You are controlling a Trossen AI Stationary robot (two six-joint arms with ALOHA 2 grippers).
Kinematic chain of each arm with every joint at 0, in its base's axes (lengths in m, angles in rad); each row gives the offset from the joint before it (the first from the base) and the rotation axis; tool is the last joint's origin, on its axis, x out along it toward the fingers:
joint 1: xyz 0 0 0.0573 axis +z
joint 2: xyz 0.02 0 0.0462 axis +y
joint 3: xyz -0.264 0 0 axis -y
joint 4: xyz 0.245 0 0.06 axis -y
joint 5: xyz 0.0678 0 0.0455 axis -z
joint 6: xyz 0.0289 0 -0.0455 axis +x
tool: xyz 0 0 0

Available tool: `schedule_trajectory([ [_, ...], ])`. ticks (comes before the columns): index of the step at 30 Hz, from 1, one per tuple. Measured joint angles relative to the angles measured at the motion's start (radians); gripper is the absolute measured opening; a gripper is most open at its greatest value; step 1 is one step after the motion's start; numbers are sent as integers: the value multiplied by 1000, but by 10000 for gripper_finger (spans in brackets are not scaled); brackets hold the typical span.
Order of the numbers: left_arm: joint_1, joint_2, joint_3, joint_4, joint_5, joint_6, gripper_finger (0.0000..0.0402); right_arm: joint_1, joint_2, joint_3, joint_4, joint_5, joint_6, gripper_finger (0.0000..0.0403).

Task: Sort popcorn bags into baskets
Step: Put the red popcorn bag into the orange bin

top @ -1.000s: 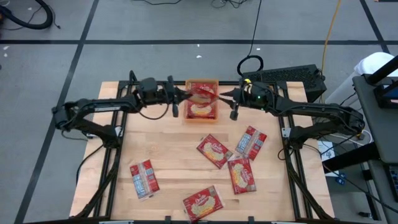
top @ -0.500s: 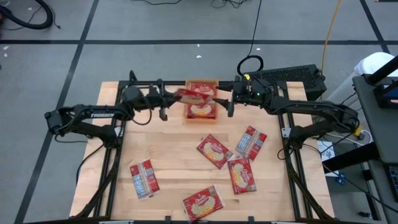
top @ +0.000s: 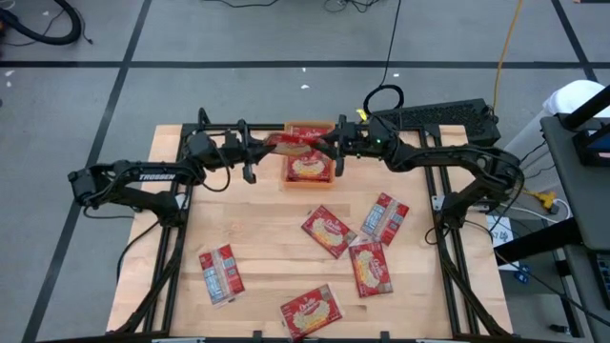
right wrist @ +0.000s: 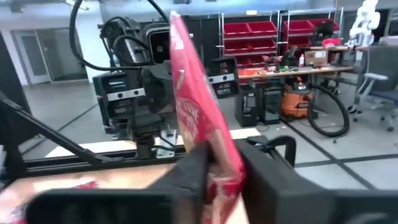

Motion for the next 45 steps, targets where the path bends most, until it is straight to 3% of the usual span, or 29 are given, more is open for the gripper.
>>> schedule_trajectory([
  [3,0,0,0,-7,-42,17,69,-20,-4,42,-49,-31,-41,12],
  [6,0,-14,0,-67,-58,63,120,-66,-44,91,-215,-55,-79,16],
  [8,2,-47,0,-132,-128,69,159,-101,-63,134,-318,-57,-120,15],
  [14,4,-187,0,-427,-481,49,262,-224,-64,287,-593,-170,-168,6],
  [18,-3,-251,0,-567,-497,-6,293,-301,-15,330,-650,-221,-128,6],
  [26,-77,-252,0,-712,-462,-53,272,-380,197,386,-655,-412,-100,5],
  [33,-142,-250,0,-798,-462,-67,225,-386,312,433,-707,-410,-102,5],
  [45,-169,-250,0,-797,-462,-50,182,-436,350,433,-813,-381,-128,10],
])
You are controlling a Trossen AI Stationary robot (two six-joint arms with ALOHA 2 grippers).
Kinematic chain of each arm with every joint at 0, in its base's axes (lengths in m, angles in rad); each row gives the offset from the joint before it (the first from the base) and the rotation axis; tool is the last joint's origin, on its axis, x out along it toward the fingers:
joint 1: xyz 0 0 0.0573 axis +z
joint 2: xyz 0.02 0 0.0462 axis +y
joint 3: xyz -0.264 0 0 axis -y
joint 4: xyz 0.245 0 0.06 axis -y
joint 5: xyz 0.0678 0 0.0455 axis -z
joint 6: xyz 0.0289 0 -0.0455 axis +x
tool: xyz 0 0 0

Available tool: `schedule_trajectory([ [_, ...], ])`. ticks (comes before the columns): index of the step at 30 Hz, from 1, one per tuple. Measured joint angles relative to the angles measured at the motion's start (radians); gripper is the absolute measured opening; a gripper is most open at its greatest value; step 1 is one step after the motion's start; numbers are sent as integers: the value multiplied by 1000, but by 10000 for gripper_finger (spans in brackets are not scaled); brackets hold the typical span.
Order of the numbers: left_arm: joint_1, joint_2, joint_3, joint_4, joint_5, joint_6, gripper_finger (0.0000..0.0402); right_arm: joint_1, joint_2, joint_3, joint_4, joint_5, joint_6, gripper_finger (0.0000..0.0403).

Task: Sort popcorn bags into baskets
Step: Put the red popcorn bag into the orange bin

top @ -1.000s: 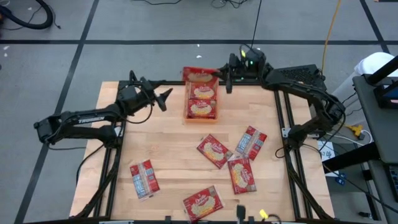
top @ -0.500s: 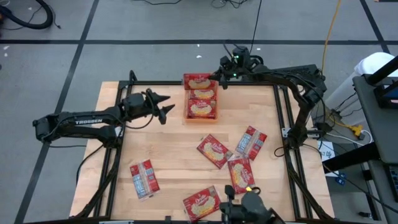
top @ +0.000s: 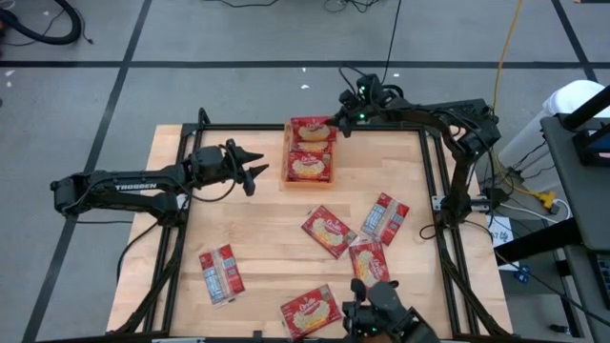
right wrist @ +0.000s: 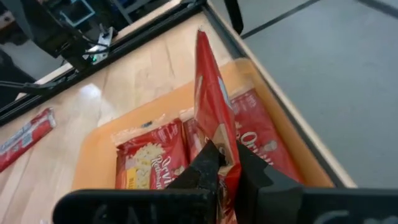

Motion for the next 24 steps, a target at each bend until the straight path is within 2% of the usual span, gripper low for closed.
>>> schedule_trajectory([
  [6,-2,0,0,0,0,-4,189,6,27,0,7,1,0,13],
  [10,-2,0,0,-1,0,-4,198,6,29,0,38,51,3,29],
  [17,-2,0,0,0,-1,11,209,26,29,0,42,167,-9,97],
  [24,-1,0,0,0,-1,23,198,58,29,0,46,284,-11,162],
])
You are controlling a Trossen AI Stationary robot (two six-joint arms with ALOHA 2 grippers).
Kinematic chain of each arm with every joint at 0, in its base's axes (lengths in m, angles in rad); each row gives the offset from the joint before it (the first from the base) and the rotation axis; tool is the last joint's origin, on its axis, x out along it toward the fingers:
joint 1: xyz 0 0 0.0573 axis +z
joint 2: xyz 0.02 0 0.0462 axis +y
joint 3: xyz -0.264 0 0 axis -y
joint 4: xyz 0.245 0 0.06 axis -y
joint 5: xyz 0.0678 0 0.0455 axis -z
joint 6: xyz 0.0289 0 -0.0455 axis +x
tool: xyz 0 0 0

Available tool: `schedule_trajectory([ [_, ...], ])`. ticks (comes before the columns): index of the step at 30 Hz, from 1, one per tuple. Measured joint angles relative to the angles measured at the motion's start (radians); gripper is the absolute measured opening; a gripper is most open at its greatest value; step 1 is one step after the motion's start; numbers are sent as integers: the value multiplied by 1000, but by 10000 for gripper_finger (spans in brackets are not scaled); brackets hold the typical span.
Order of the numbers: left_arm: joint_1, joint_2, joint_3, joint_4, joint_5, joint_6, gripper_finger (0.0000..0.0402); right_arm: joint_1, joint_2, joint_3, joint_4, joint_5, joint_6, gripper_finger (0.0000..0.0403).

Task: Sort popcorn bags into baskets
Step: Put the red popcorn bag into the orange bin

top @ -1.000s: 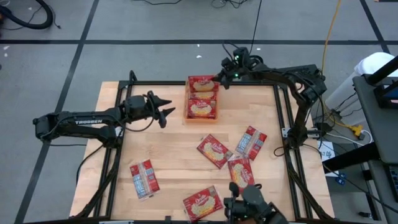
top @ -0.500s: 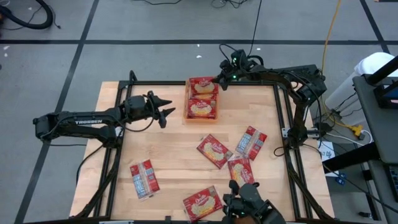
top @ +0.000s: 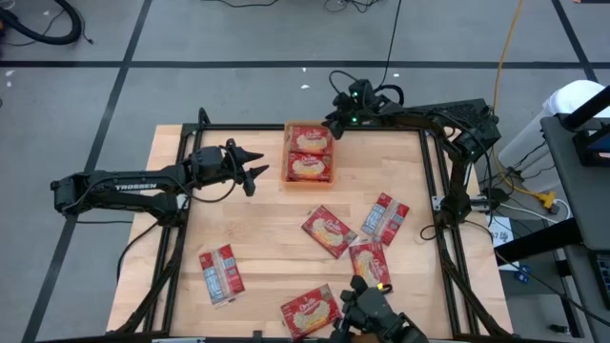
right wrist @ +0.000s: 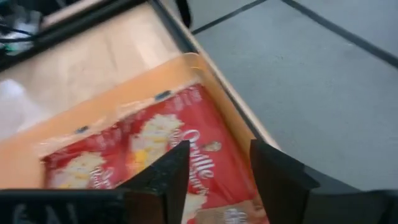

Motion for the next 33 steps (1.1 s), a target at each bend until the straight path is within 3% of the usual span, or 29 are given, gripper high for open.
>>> schedule_trajectory([
  [3,0,0,0,0,0,0,190,10,0,0,0,25,-19,175],
  [8,0,0,0,-15,0,-1,184,55,0,0,-30,-106,29,163],
  [16,0,0,0,-21,0,-2,194,163,0,0,-85,56,-43,73],
  [22,-1,0,0,-31,0,-9,202,167,3,0,-112,183,-99,15],
  [30,-23,0,0,-128,0,-30,182,138,56,-1,-145,183,-136,2],
  [33,-34,0,0,-164,0,-49,175,146,68,-1,-117,230,-147,2],
])
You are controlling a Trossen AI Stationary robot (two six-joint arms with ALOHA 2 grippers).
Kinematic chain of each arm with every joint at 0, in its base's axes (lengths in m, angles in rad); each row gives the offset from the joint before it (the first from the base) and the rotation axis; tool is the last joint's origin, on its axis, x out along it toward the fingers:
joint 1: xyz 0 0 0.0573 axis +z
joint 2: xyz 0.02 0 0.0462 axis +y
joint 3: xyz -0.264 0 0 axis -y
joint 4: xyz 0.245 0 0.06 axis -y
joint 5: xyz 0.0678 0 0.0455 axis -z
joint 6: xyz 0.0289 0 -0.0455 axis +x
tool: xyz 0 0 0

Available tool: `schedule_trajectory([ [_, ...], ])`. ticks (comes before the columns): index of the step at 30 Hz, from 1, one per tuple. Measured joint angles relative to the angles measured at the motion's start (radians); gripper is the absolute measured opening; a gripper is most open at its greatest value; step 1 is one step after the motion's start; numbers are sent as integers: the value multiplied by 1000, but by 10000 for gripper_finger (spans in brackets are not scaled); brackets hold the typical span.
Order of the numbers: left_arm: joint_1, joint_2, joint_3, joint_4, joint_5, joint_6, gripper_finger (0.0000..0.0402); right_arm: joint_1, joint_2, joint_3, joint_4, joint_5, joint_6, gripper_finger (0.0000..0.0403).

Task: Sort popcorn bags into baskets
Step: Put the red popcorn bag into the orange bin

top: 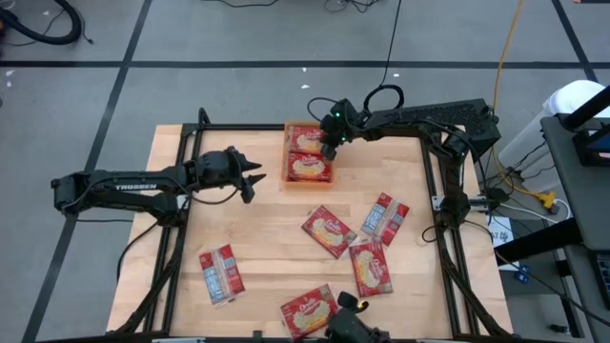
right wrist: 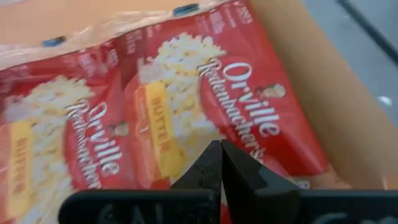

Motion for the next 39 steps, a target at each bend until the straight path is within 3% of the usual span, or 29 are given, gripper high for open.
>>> schedule_trajectory([
  [6,-20,0,0,-25,0,-38,166,1,1,0,36,114,-47,2],
  [11,-40,0,0,-27,0,-66,169,-18,1,0,47,104,-58,2],
  [18,-95,0,0,-114,-1,-96,171,6,-43,1,25,-80,2,2],
  [24,-107,0,0,-145,-9,-109,157,52,-6,-1,-1,-16,-46,2],
  [32,-107,0,0,-152,-18,-131,152,31,10,0,22,106,-89,2],
  [39,-118,0,0,-233,-19,-171,152,37,-63,0,82,20,-105,2],
])
